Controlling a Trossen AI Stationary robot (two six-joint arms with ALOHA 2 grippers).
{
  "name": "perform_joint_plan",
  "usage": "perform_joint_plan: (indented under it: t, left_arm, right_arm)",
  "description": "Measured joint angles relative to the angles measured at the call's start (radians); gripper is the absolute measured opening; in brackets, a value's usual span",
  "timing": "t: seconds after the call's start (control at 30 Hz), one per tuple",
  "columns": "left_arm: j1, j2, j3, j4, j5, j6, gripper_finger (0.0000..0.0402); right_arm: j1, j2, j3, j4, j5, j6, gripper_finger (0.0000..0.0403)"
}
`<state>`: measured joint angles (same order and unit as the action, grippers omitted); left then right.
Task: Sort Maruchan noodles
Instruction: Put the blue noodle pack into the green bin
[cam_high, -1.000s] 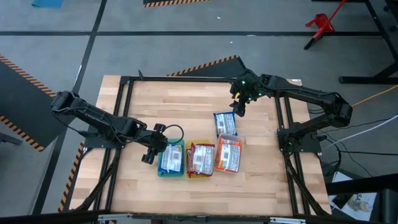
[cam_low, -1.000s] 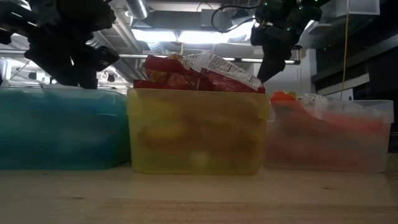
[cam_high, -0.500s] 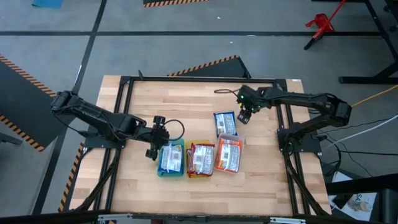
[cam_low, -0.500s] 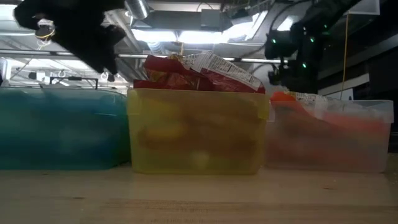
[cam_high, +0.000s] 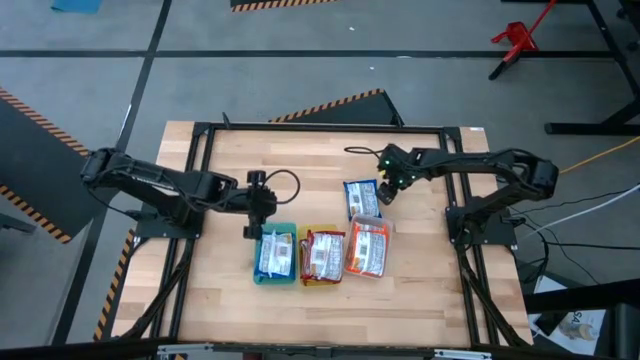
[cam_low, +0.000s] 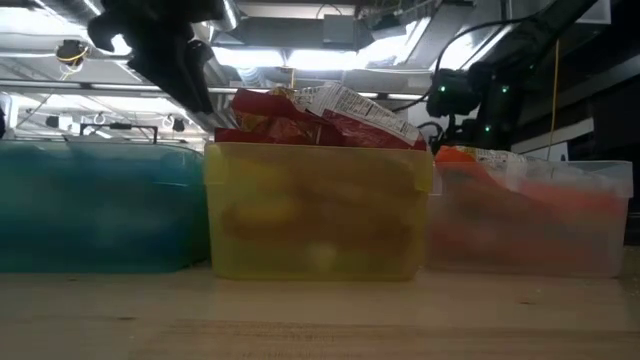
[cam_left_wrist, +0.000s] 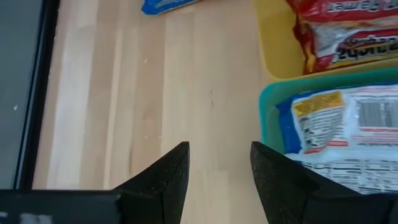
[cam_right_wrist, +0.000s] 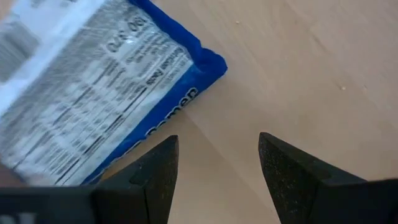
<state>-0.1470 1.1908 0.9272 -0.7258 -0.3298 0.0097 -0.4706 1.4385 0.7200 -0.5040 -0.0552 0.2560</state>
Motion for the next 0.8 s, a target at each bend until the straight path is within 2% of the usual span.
perform_joint_plan:
  t: [0.2, 0.4, 0.6, 0.8]
  left_arm:
    - [0.022, 0.000, 0.000, 0.000, 0.008, 0.027, 0.0165]
    - [0.030, 0.000, 0.000, 0.000, 0.011, 0.100, 0.0165]
    - [0.090, 0.000, 0.000, 0.001, 0.032, 0.122, 0.0165]
    - [0.151, 0.000, -0.013, 0.024, 0.066, 0.152, 0.0165]
  right_arm:
    - [0.020, 0.082, 0.000, 0.071, -0.004, 0.012, 0.0209]
    - [0.099, 0.185, 0.048, 0.228, -0.050, 0.026, 0.0209]
    - [0.120, 0.363, 0.250, 0.300, -0.127, -0.046, 0.0209]
    - [0.117, 0.526, 0.554, 0.289, -0.226, -0.168, 0.0209]
